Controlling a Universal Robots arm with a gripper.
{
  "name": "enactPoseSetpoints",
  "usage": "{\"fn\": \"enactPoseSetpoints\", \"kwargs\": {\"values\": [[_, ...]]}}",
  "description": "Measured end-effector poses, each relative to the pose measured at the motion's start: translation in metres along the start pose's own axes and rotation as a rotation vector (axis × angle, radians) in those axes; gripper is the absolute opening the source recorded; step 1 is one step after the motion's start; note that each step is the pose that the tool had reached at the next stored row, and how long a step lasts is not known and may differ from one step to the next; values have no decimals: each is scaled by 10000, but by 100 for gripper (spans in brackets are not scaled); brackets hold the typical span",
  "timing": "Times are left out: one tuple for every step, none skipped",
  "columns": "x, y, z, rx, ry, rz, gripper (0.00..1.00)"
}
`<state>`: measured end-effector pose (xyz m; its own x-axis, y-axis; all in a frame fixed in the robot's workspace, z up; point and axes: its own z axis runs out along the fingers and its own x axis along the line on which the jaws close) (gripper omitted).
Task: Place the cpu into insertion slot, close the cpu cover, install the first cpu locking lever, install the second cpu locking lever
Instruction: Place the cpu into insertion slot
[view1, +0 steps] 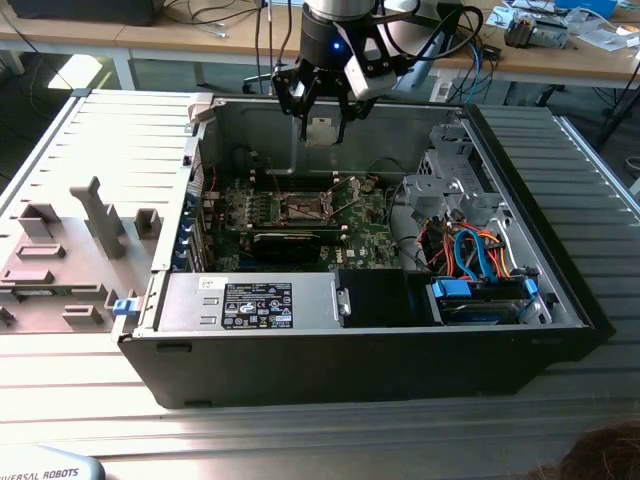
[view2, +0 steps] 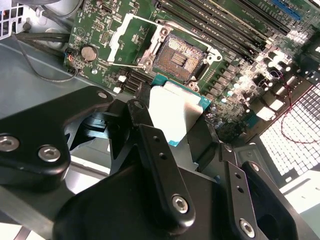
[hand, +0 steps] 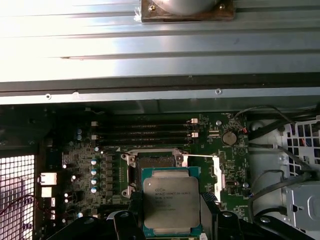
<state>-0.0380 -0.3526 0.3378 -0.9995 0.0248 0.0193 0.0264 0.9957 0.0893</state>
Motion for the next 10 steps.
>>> {"fn": "enactPoseSetpoints", "kwargs": {"values": [[0, 0, 2, 0, 0, 0, 54], [0, 0, 5, 0, 0, 0, 54], [0, -1, 7, 0, 0, 0, 54], [0, -1, 10, 0, 0, 0, 54], [0, -1, 13, -1, 0, -1, 54], [0, -1, 15, 0, 0, 0, 54], [0, -2, 18, 0, 0, 0, 54], [-1, -2, 21, 0, 0, -1, 54], [-1, -2, 23, -1, 0, -1, 54], [-1, -2, 25, 0, 0, 0, 54]]}}
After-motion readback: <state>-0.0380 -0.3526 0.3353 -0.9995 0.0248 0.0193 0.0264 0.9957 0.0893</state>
